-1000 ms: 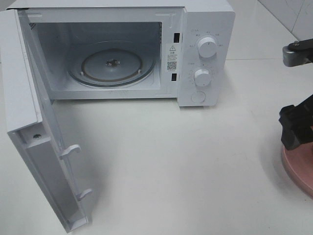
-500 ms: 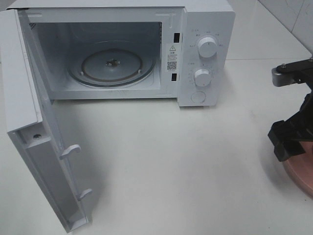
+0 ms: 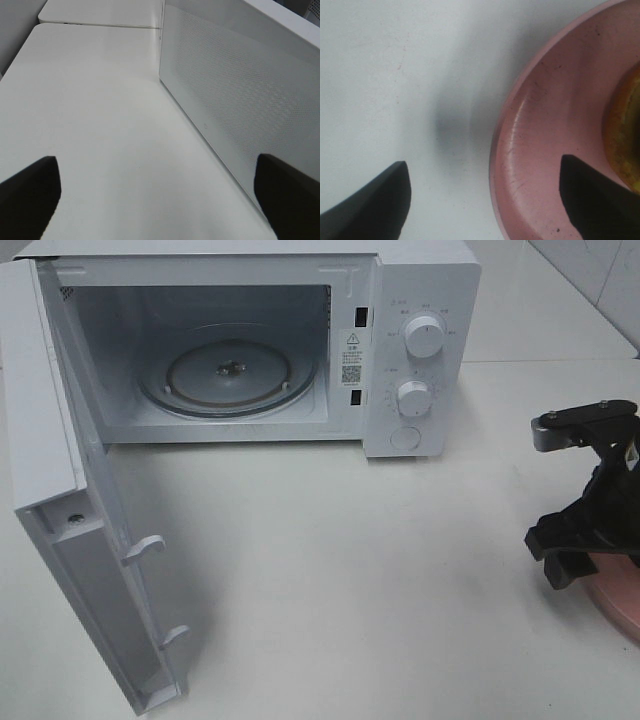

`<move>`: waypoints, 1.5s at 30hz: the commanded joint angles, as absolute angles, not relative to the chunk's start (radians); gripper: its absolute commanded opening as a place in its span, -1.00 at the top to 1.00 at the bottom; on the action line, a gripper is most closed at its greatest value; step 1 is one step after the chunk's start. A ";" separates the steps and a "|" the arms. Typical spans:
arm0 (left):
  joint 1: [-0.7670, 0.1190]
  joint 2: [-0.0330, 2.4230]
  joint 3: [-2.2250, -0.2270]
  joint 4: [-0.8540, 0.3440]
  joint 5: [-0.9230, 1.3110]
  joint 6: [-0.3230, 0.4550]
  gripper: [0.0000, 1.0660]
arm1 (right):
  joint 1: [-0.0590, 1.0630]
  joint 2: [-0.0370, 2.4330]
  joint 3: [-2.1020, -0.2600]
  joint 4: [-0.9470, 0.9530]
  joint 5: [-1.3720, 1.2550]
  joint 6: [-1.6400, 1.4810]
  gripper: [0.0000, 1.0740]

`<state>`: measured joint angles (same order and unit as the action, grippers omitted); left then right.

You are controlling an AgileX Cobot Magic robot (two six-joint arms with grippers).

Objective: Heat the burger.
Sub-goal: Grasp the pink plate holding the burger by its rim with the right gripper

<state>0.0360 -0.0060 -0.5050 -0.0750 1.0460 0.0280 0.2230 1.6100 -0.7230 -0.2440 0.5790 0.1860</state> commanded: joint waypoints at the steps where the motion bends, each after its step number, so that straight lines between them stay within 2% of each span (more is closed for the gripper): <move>1: 0.030 -0.026 -0.503 -0.078 1.036 0.020 -0.83 | 0.219 1.642 -0.716 -0.258 0.554 0.192 -0.42; 12: 0.030 -0.026 -0.503 -0.078 1.036 0.020 -0.83 | 0.192 1.756 -0.716 -0.310 0.476 0.225 -0.42; 26: 0.030 -0.026 -0.503 -0.078 1.036 0.020 -0.83 | 0.184 1.787 -0.686 -0.303 0.420 0.224 -0.42; 29: 0.030 -0.026 -0.503 -0.078 1.036 0.020 -0.83 | 0.184 1.787 -0.686 -0.304 0.428 0.224 -0.36; 31: 0.030 -0.026 -0.503 -0.078 1.036 0.020 -0.83 | 0.184 1.787 -0.686 -0.305 0.441 0.225 -0.18; 32: 0.030 -0.026 -0.503 -0.078 1.036 0.020 -0.83 | 0.184 1.787 -0.686 -0.305 0.441 0.225 -0.18; 33: 0.030 -0.026 -0.503 -0.078 1.036 0.020 -0.83 | 0.184 1.787 -0.686 -0.308 0.454 0.235 -0.01; 34: 0.030 -0.026 -0.503 -0.078 1.036 0.020 -0.83 | 0.184 1.787 -0.686 -0.308 0.454 0.235 -0.01; 35: 0.030 -0.026 -0.503 -0.078 1.036 0.020 -0.83 | 0.184 1.787 -0.686 -0.314 0.470 0.248 0.19; 36: 0.030 -0.026 -0.503 -0.078 1.036 0.020 -0.83 | 0.184 1.787 -0.686 -0.314 0.472 0.252 0.30; 37: 0.030 -0.026 -0.503 -0.078 1.036 0.020 -0.83 | 0.184 1.787 -0.686 -0.314 0.472 0.252 0.30; 38: 0.030 -0.026 -0.503 -0.078 1.036 0.020 -0.83 | 0.184 1.787 -0.686 -0.314 0.472 0.255 0.51; 39: 0.030 -0.026 -0.503 -0.078 1.036 0.020 -0.83 | 0.184 1.787 -0.686 -0.314 0.472 0.255 0.62; 40: 0.030 -0.026 -0.503 -0.078 1.036 0.020 -0.83 | 0.184 1.787 -0.686 -0.314 0.472 0.255 0.62; 42: 0.030 -0.026 -0.503 -0.078 1.036 0.020 -0.83 | 0.184 1.787 -0.686 -0.313 0.481 0.255 0.99; 45: 0.030 -0.026 -0.503 -0.078 1.036 0.020 -0.83 | 0.184 1.787 -0.686 -0.313 0.486 0.255 1.00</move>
<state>0.0360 -0.0060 -0.5050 -0.0750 1.0460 0.0280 0.1880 1.7690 -0.6980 -0.3320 0.4720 0.2430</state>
